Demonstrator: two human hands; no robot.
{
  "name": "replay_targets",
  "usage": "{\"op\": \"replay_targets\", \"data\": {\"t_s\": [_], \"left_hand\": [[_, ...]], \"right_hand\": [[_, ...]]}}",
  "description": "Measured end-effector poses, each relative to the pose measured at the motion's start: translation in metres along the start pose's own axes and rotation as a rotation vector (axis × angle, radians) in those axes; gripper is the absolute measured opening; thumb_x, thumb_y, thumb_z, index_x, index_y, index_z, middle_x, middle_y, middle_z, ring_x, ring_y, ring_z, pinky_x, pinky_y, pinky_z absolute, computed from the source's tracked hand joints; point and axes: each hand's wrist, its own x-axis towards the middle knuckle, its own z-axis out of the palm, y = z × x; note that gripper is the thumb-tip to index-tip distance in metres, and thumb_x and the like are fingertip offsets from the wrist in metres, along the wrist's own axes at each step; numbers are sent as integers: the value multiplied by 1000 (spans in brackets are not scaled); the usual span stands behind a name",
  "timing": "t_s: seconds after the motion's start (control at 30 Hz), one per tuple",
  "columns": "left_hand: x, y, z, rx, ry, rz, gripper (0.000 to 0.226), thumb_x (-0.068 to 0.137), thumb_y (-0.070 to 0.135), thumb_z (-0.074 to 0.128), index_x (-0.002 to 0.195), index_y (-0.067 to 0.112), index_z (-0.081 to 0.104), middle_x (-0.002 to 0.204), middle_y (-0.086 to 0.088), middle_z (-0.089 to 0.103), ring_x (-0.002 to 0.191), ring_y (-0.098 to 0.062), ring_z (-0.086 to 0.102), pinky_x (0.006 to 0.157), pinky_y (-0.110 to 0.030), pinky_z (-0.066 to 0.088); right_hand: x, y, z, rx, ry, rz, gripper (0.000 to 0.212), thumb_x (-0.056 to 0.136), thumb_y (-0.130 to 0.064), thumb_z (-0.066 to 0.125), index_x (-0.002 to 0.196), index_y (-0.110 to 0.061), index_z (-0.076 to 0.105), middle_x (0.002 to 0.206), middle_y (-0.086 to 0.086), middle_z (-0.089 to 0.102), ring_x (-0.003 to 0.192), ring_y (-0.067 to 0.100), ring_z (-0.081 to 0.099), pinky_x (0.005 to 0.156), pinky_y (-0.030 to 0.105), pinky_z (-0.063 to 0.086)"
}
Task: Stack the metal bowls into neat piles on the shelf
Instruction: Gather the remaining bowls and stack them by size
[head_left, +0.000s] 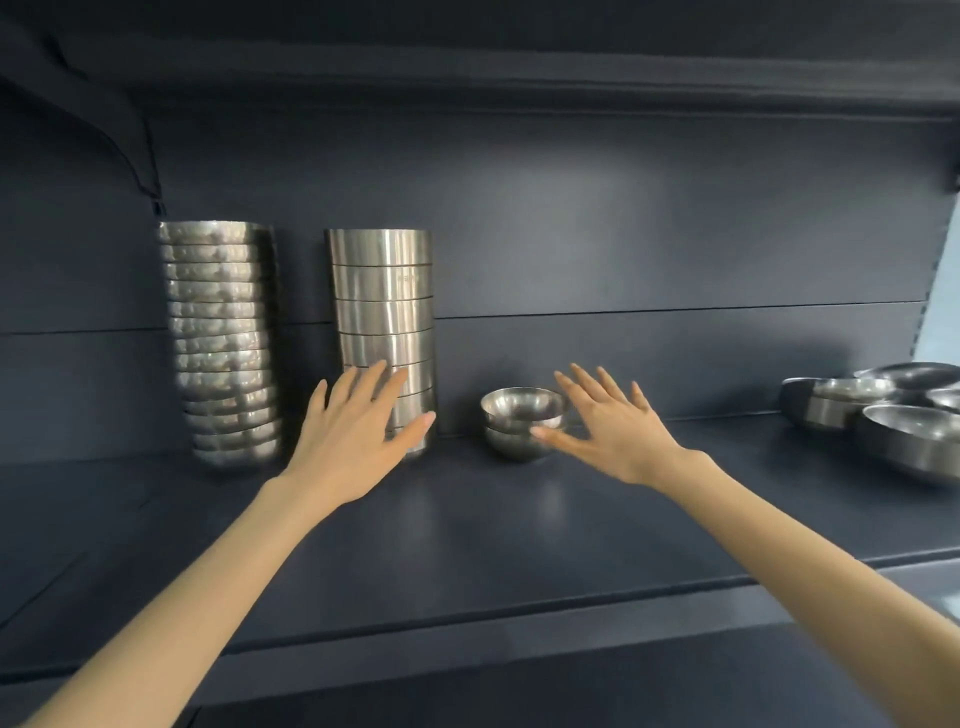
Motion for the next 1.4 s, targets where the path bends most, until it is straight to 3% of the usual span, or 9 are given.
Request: {"op": "replay_targets", "data": {"t_s": [0.17,0.33,0.47,0.53,0.67,0.83,1.17,1.27,1.4], "left_hand": [[-6,28,11,-51,-43,53,102,72,82,-6,153,26,18,159,1,19,147,-24,15,117,-43,13],[0,64,18,-59,-74,129,75,92,69,15,153,25,15,160,1,16,146,-23,14,117,-42,13],[4,102,13,-91,-60,215,98,71,75,-8,150,25,22,157,4,23,143,-23,21,115,-40,17],[10,121,13,-132,-60,243,103,65,75,-9,148,26,26,155,6,26,142,-21,23,114,-39,19],[29,166,16,-154,-52,305,74,92,69,20,151,24,21,159,3,21,145,-21,19,115,-40,19],[54,234,18,-226,-64,382,70,95,63,22,152,22,19,159,3,20,145,-20,18,116,-39,19],[87,377,43,-316,-134,539,68,97,59,25,152,21,19,158,4,22,145,-18,20,116,-39,18],[94,412,48,-353,-165,554,68,97,59,26,153,20,20,158,3,23,145,-18,20,115,-38,19],[105,449,56,-384,-201,543,71,96,61,28,153,19,19,158,2,23,145,-19,21,113,-38,22]], "right_hand": [[-34,33,0,-47,40,108,87,88,-73,32,155,-22,13,163,-4,7,151,21,1,121,49,3],[-63,63,-3,-101,-1,213,89,87,-74,30,156,-23,6,164,-4,0,151,23,-4,120,51,1],[-79,91,-12,-99,25,285,87,89,-72,32,156,-22,7,164,-3,1,151,22,-5,120,51,0],[-87,107,-16,-99,51,315,85,90,-70,34,156,-22,8,164,-4,2,151,22,-4,120,50,0],[-101,148,-27,-126,122,371,85,89,-71,35,155,-22,13,164,-4,4,150,22,-2,120,50,4],[-122,215,-43,-152,202,465,84,87,-71,39,153,-22,21,163,1,9,150,24,4,118,52,9],[-153,329,-54,-43,244,595,91,78,-74,53,151,-28,24,160,-4,17,146,22,20,115,50,24],[-154,352,-57,57,197,597,99,74,-76,55,150,-22,24,161,-3,16,143,25,30,109,49,34],[-155,372,-54,138,171,557,101,76,-70,60,153,-18,19,160,-6,16,143,20,30,105,44,35]]}}
